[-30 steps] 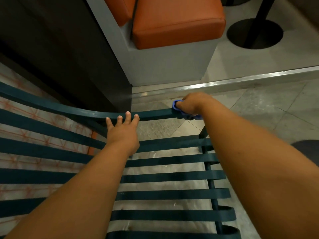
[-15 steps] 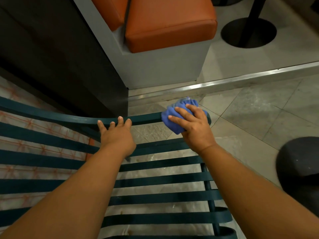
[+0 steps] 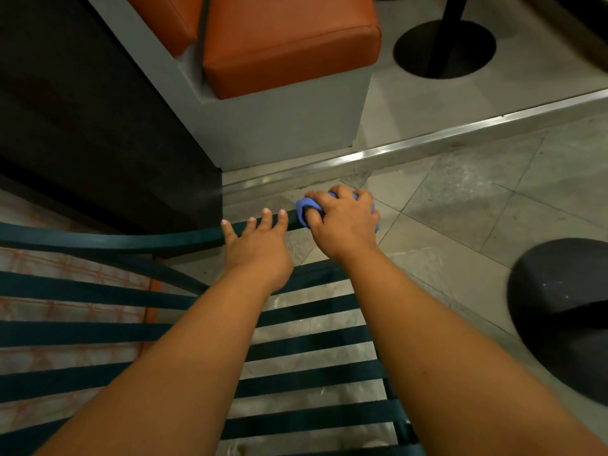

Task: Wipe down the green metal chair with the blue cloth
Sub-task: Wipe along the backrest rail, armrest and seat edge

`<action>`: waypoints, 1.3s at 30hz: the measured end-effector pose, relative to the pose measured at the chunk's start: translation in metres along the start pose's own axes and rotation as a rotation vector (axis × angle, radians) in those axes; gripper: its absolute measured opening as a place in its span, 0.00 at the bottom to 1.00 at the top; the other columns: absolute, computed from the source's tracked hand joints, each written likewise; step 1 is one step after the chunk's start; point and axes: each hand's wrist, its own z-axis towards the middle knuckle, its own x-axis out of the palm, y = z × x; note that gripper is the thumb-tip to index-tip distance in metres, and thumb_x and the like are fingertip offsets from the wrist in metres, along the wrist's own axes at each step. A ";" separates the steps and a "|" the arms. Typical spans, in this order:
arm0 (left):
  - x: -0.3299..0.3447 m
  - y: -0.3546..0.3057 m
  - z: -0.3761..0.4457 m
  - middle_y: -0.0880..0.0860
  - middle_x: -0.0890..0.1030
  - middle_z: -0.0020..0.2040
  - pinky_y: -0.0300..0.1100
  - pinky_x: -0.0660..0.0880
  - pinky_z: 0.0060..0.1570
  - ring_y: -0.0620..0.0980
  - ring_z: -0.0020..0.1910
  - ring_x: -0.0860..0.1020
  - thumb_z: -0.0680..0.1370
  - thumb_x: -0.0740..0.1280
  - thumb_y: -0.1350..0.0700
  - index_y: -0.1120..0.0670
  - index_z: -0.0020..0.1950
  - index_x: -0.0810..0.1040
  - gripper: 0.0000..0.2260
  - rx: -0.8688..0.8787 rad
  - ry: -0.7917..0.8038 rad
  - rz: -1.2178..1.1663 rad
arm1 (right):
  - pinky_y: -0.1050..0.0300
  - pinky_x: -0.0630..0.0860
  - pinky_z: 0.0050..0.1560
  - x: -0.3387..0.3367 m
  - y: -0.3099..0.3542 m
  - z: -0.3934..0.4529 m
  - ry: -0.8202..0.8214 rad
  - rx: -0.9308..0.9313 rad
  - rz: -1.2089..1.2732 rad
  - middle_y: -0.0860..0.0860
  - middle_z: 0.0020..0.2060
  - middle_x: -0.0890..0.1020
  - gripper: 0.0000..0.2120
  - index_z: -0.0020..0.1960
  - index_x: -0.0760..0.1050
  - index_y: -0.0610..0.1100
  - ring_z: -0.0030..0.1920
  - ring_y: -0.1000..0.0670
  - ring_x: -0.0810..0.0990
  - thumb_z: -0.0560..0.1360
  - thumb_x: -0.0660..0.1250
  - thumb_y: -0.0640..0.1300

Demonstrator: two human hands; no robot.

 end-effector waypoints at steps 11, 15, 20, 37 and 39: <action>0.007 0.002 0.001 0.52 0.40 0.79 0.59 0.42 0.74 0.55 0.77 0.45 0.75 0.64 0.61 0.47 0.77 0.36 0.43 0.016 -0.017 -0.033 | 0.44 0.65 0.63 0.010 -0.031 -0.016 -0.094 -0.077 0.204 0.50 0.65 0.72 0.19 0.66 0.72 0.57 0.67 0.43 0.63 0.76 0.57 0.51; 0.009 0.000 0.000 0.53 0.40 0.78 0.54 0.47 0.75 0.57 0.77 0.45 0.76 0.65 0.61 0.48 0.77 0.37 0.41 0.018 -0.027 -0.099 | 0.48 0.75 0.50 -0.005 -0.029 0.026 0.105 0.213 0.263 0.47 0.44 0.78 0.14 0.46 0.76 0.52 0.52 0.42 0.75 0.77 0.52 0.53; 0.011 -0.009 -0.002 0.53 0.42 0.79 0.52 0.59 0.72 0.57 0.77 0.45 0.78 0.62 0.61 0.49 0.78 0.40 0.37 -0.042 -0.068 -0.191 | 0.41 0.62 0.67 0.004 -0.014 -0.010 -0.021 -0.016 0.135 0.50 0.67 0.73 0.17 0.67 0.72 0.53 0.70 0.42 0.61 0.79 0.57 0.49; 0.000 -0.035 0.047 0.47 0.41 0.79 0.62 0.32 0.68 0.52 0.76 0.38 0.82 0.44 0.42 0.38 0.76 0.42 0.23 0.038 0.018 -0.349 | 0.53 0.56 0.70 0.011 -0.054 -0.028 -0.098 0.080 0.527 0.59 0.75 0.59 0.23 0.70 0.63 0.62 0.76 0.50 0.52 0.80 0.58 0.43; -0.001 -0.035 0.049 0.47 0.43 0.79 0.62 0.31 0.68 0.52 0.76 0.38 0.81 0.44 0.42 0.37 0.76 0.44 0.23 0.038 0.039 -0.368 | 0.48 0.58 0.73 0.007 -0.052 -0.010 -0.085 0.242 0.613 0.54 0.73 0.65 0.19 0.70 0.68 0.57 0.74 0.49 0.57 0.80 0.56 0.45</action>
